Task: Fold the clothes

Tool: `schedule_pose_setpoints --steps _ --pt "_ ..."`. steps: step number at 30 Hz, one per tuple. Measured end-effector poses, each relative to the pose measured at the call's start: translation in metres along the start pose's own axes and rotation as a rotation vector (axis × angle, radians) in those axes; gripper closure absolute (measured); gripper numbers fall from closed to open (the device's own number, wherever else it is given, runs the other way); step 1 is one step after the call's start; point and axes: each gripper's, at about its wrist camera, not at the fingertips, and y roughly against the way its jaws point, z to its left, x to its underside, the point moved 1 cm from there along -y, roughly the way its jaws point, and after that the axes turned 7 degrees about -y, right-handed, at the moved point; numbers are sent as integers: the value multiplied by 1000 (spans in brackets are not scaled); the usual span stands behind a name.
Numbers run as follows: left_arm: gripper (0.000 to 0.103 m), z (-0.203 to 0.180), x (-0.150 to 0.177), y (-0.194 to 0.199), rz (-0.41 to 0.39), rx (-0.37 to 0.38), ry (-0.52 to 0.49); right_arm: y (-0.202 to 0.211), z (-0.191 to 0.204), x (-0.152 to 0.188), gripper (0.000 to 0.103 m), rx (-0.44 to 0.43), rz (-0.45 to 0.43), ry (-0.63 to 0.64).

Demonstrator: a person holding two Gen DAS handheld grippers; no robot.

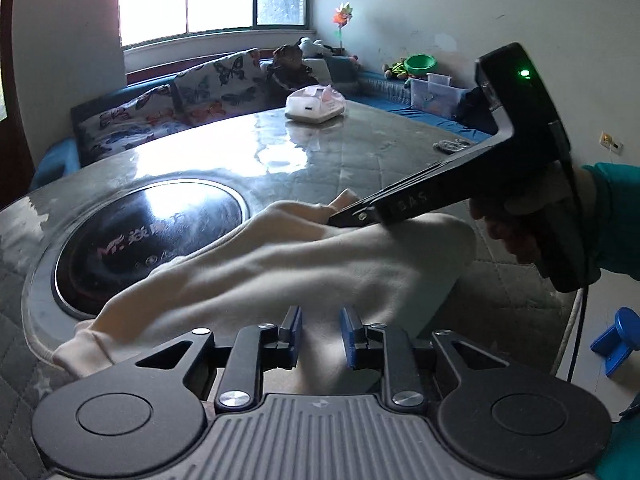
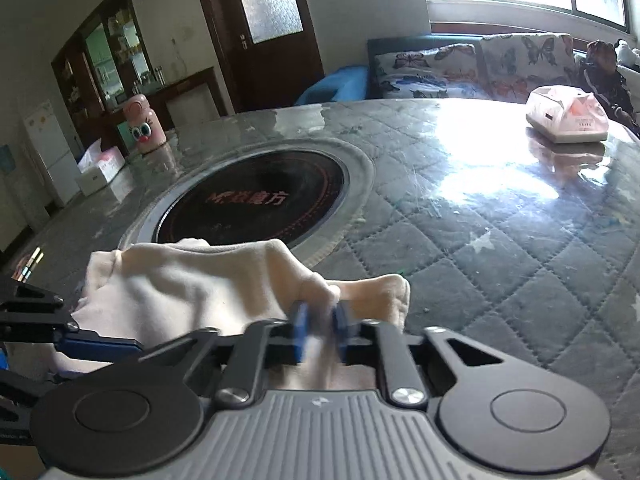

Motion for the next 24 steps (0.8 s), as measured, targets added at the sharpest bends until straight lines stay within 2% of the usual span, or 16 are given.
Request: schedule_pose_setpoints --steps 5,10,12,15,18,21,24 --pt "73 4 5 1 5 1 -5 17 22 -12 100 124 -93 154" --pt "71 8 8 2 3 9 6 -4 14 -6 103 221 -54 152" --pt "65 11 7 5 2 1 15 -6 8 -4 103 210 -47 109" --pt "64 21 2 12 -23 -22 24 6 16 -8 103 211 -96 118" --pt "64 41 -3 17 -45 -78 69 17 26 -14 101 142 -127 123" --pt "64 67 -2 16 -44 -136 158 7 37 -17 100 52 -96 116" --pt "66 92 1 11 -32 -161 241 -14 42 -16 100 21 -58 101"
